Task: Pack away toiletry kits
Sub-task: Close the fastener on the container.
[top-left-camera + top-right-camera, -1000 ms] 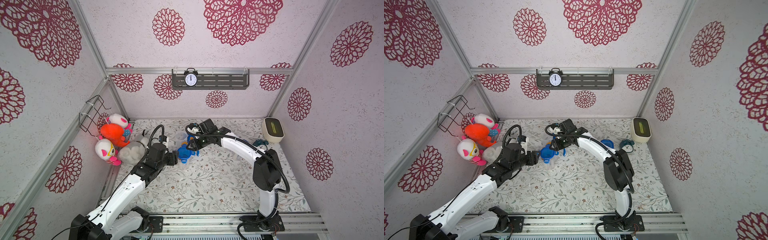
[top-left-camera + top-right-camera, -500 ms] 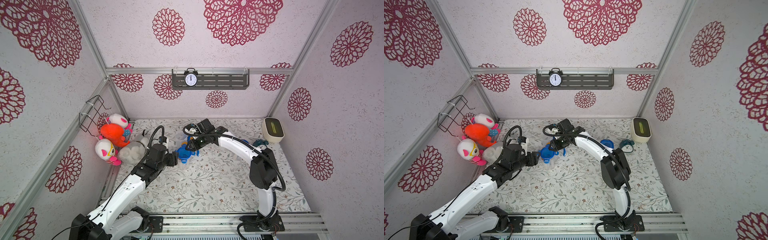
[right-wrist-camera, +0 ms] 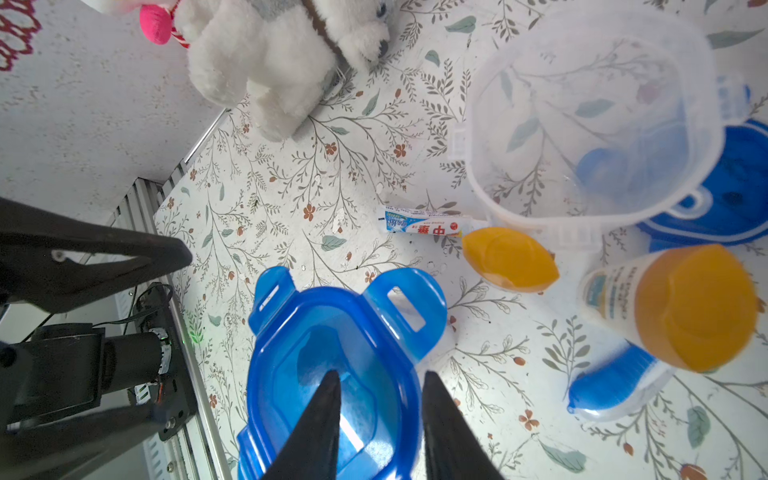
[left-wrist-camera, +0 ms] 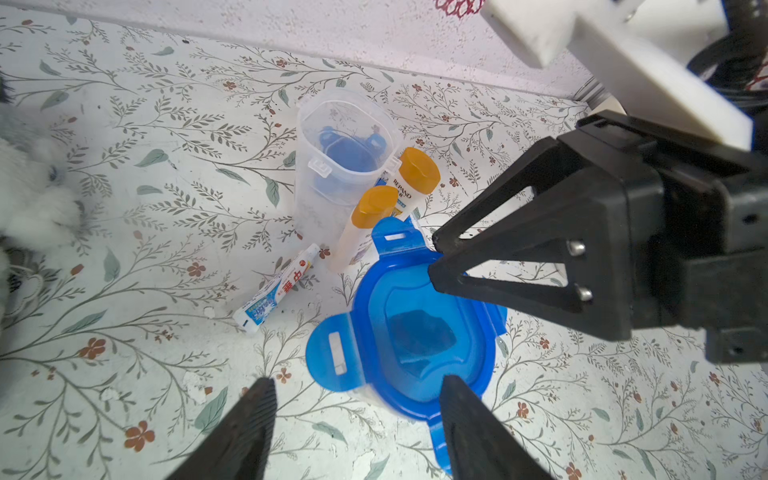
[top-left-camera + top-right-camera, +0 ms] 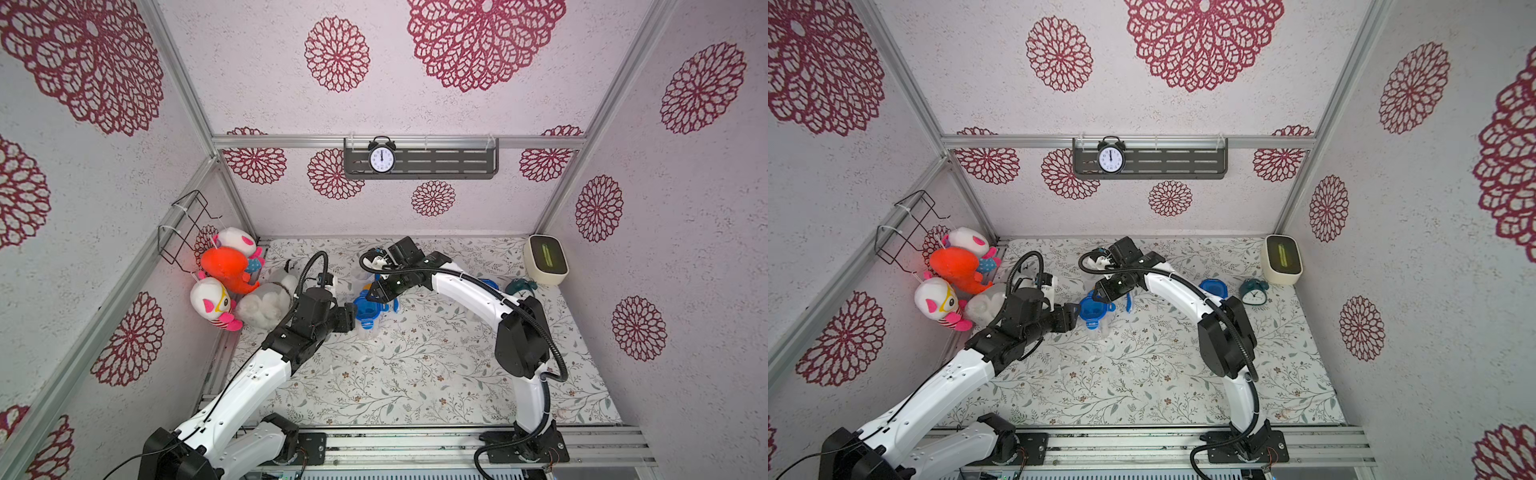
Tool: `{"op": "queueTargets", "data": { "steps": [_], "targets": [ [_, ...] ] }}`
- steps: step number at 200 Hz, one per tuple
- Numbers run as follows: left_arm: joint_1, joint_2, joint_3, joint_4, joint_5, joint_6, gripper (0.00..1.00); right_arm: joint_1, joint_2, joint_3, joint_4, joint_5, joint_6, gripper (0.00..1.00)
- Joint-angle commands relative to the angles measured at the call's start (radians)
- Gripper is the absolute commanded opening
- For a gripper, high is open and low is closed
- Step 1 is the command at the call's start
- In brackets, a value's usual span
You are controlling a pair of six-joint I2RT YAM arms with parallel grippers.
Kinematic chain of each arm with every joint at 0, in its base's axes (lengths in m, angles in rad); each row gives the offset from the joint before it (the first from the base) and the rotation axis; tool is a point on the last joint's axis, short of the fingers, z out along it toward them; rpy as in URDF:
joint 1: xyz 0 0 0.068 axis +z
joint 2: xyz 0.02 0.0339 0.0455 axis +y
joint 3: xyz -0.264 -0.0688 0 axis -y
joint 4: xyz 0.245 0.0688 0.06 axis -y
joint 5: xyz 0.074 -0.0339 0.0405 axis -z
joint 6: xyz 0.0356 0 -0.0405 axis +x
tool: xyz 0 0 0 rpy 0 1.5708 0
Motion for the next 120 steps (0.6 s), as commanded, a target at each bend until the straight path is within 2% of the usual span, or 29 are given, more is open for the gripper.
{"op": "queueTargets", "data": {
  "steps": [1,64,99,120],
  "targets": [
    [0.007,0.014,-0.01,0.024,0.01,-0.007,0.67,0.001,0.013,0.047,-0.039,0.002,-0.043,0.35],
    [0.008,0.049,0.004,0.024,0.016,-0.015,0.67,0.0,0.04,0.09,-0.059,-0.032,-0.078,0.36],
    [0.02,0.071,0.01,0.026,-0.02,-0.033,0.67,-0.015,0.031,0.091,-0.043,-0.01,-0.065,0.36],
    [0.038,0.081,0.015,0.05,-0.002,-0.032,0.67,-0.029,-0.018,0.046,0.001,0.019,-0.039,0.4]
  ]
}}
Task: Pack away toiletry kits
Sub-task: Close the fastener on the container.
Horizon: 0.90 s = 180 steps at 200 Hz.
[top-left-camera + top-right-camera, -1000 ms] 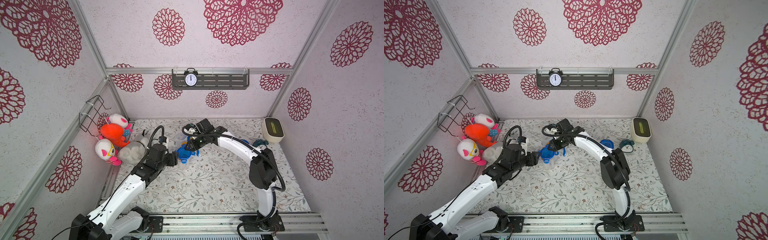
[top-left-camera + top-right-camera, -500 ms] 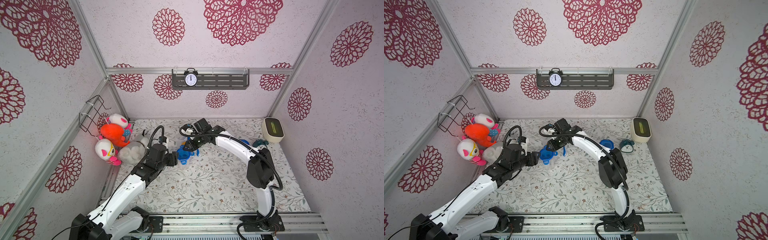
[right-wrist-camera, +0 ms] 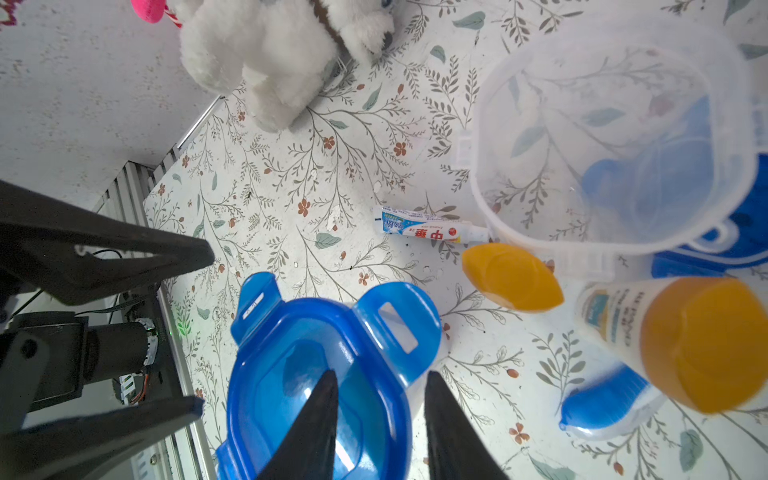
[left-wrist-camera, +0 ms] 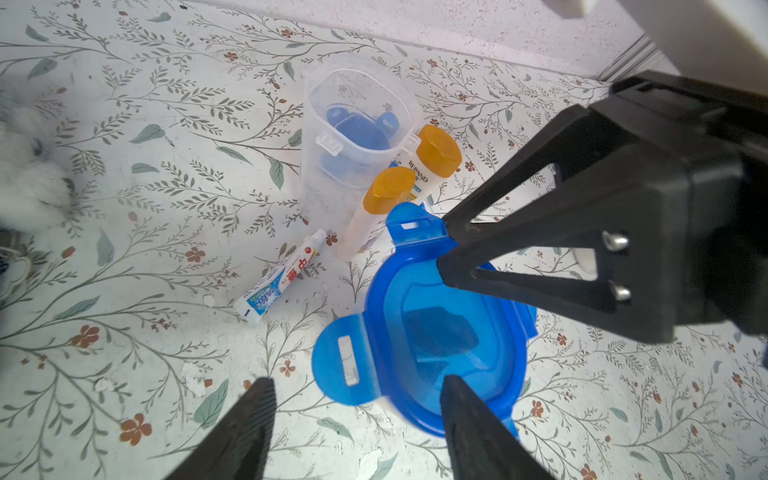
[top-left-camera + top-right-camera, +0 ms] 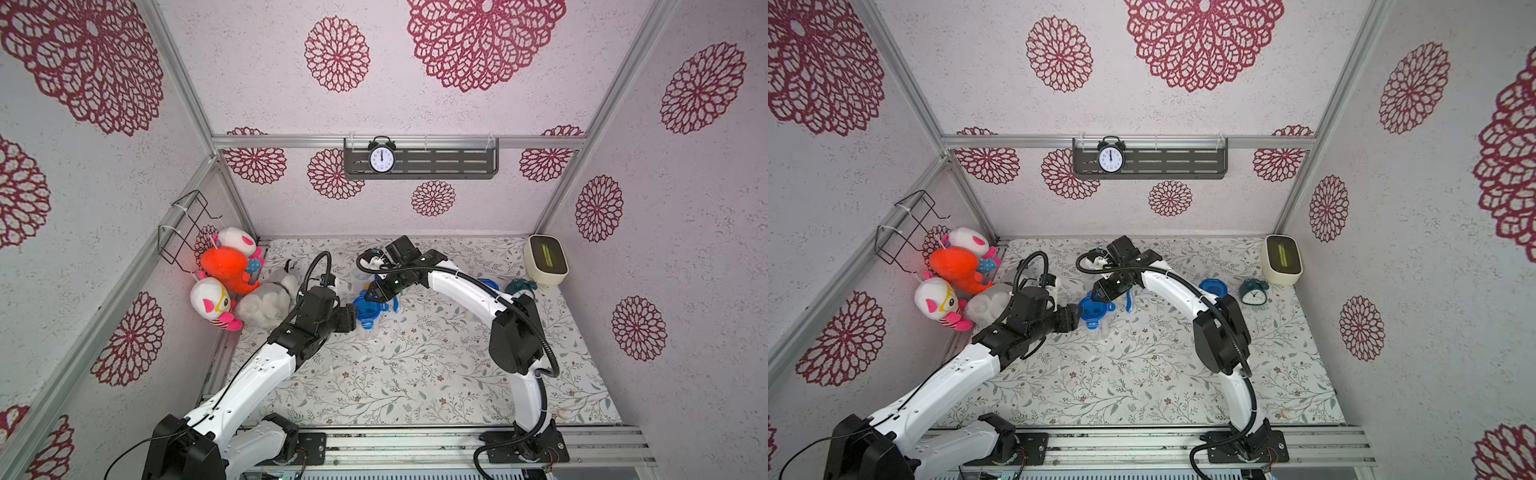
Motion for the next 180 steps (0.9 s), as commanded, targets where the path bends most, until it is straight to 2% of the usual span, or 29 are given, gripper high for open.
{"op": "queueTargets", "data": {
  "steps": [1,42,84,116,148,180],
  "targets": [
    [0.025,0.014,0.015,0.045,0.002,-0.013,0.68,-0.024,-0.066,-0.015,0.037,0.026,0.013,0.4],
    [0.083,0.025,0.015,0.11,0.101,0.012,0.68,-0.08,-0.231,-0.236,0.206,0.021,0.137,0.43],
    [0.096,0.067,0.02,0.135,0.188,0.021,0.67,-0.12,-0.38,-0.501,0.41,-0.034,0.289,0.46],
    [0.102,0.083,0.01,0.178,0.253,0.003,0.65,-0.13,-0.47,-0.681,0.564,-0.044,0.473,0.48],
    [0.107,0.081,0.006,0.182,0.263,-0.005,0.65,-0.13,-0.506,-0.775,0.672,-0.072,0.639,0.5],
    [0.109,0.096,0.004,0.18,0.259,-0.01,0.65,-0.13,-0.515,-0.78,0.697,-0.078,0.684,0.5]
  ]
}}
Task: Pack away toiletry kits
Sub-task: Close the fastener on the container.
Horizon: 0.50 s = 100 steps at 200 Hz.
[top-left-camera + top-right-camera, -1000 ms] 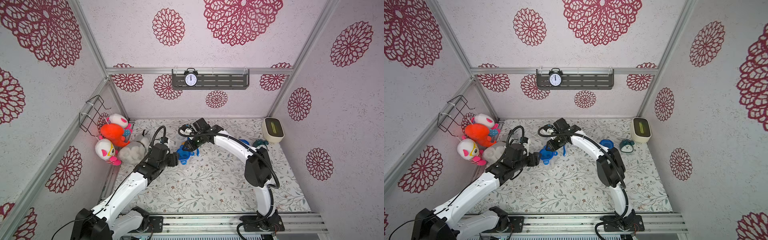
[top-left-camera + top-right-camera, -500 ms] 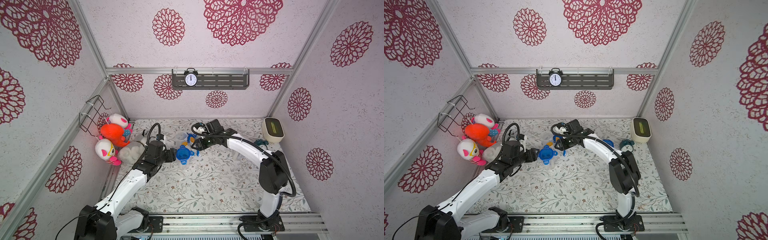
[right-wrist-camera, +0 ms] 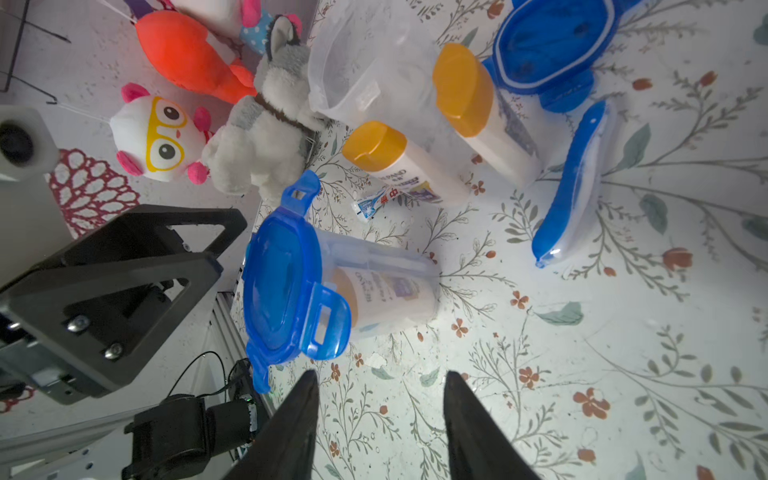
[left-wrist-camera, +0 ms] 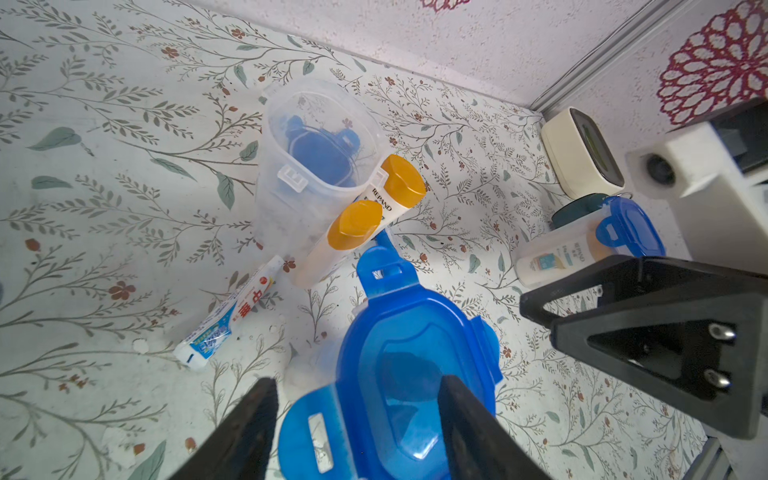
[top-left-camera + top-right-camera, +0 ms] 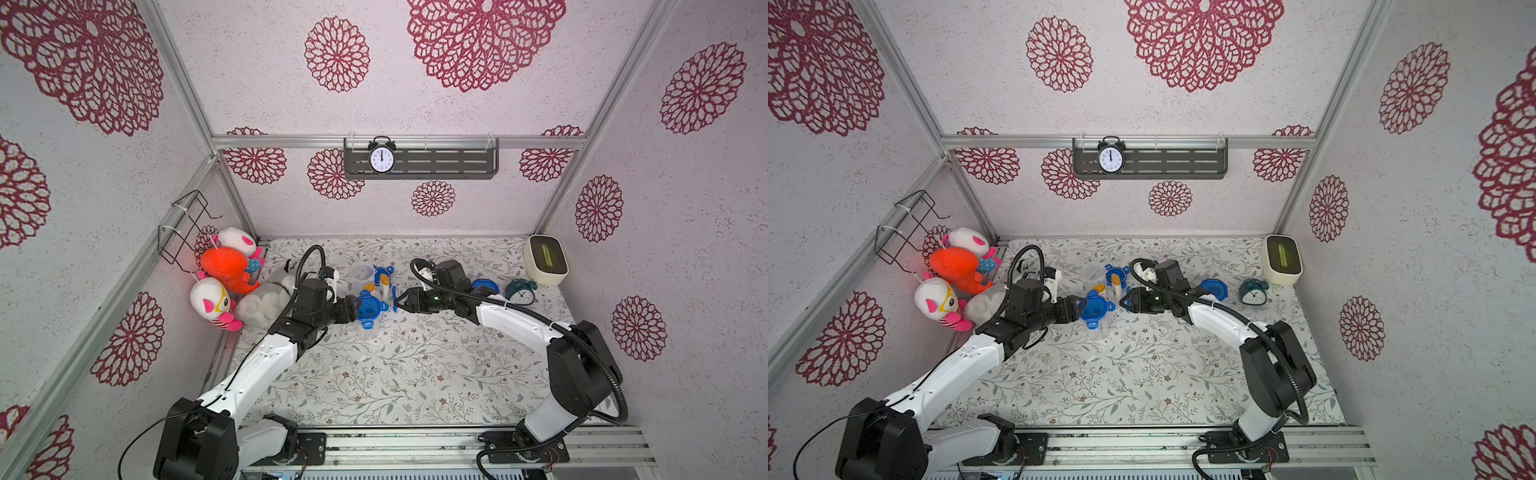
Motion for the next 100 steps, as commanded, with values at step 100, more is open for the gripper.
{"op": "queueTargets", "data": {
  "steps": [100],
  "targets": [
    [0.01,0.027,-0.007,0.067,0.041,-0.008,0.66,0.048,-0.006,-0.04,0.21,-0.136,0.256,0.51]
  ]
}}
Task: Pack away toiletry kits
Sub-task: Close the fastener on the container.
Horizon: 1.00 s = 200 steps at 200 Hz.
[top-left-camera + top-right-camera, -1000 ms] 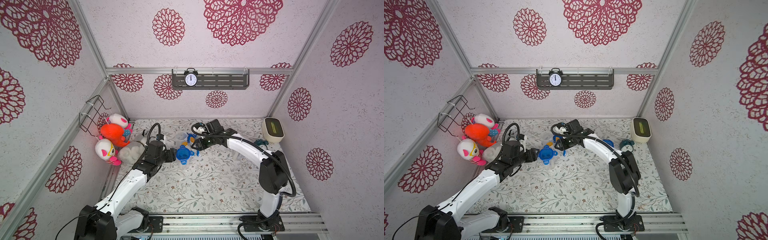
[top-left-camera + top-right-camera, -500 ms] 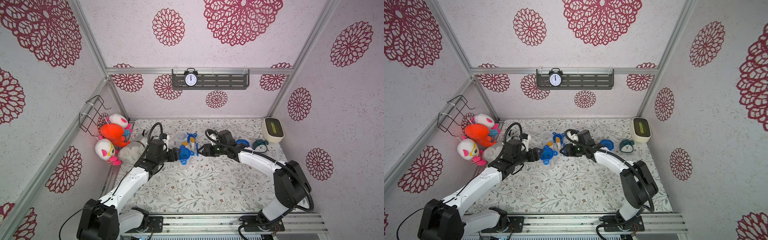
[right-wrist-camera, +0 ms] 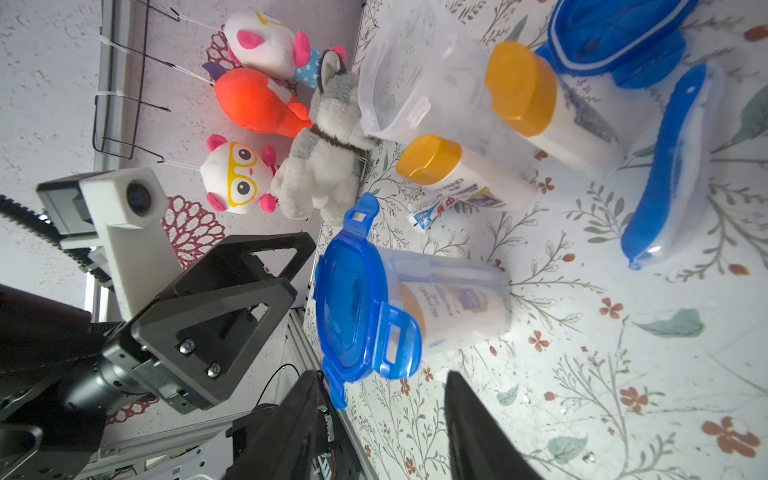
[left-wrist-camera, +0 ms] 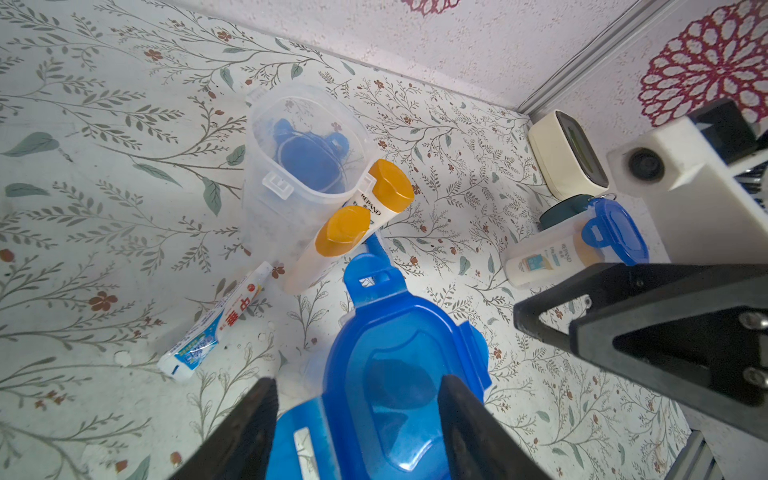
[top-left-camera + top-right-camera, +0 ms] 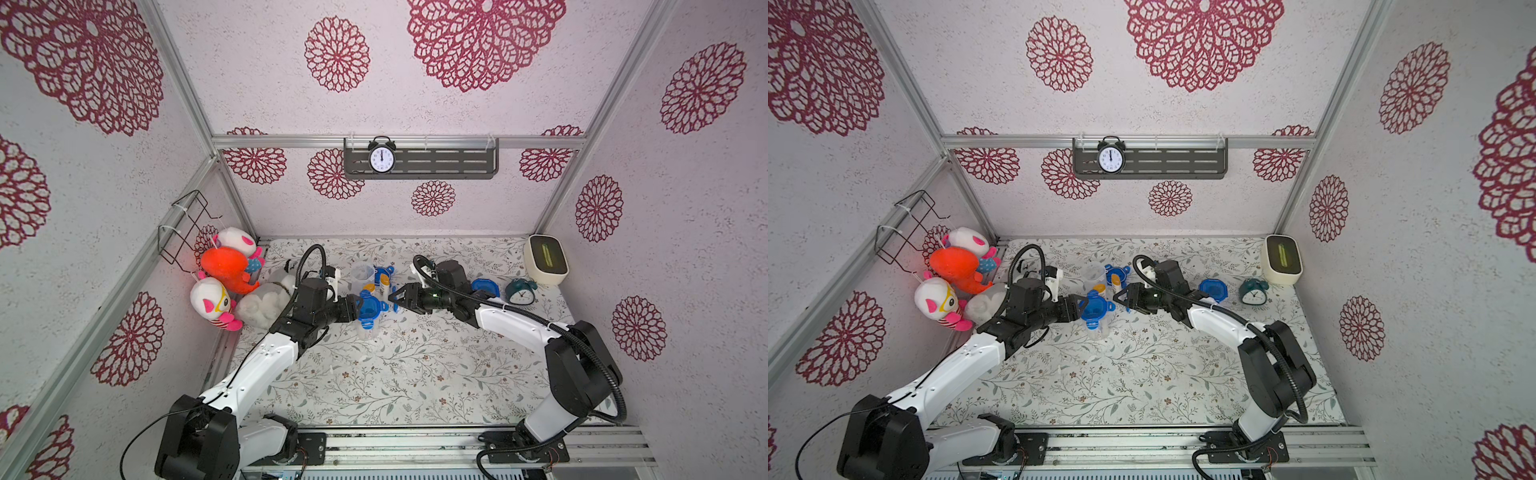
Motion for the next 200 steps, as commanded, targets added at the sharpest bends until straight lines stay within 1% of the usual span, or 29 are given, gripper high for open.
{"op": "queueTargets", "data": {
  "steps": [1,81,149,200],
  "targets": [
    [0.01,0.014,-0.007,0.032,0.015,-0.004,0.66,0.027,-0.007,0.001,0.038,-0.043,0.027,0.51],
    [0.01,0.006,-0.01,0.023,0.028,-0.011,0.65,0.08,0.043,0.045,0.021,-0.039,0.038,0.54],
    [0.01,-0.003,-0.022,0.031,0.045,-0.03,0.65,0.081,0.085,0.09,0.019,-0.034,0.046,0.54],
    [0.011,-0.021,-0.023,0.013,0.022,-0.025,0.66,0.08,0.106,0.132,-0.003,-0.04,0.029,0.54]
  ]
}}
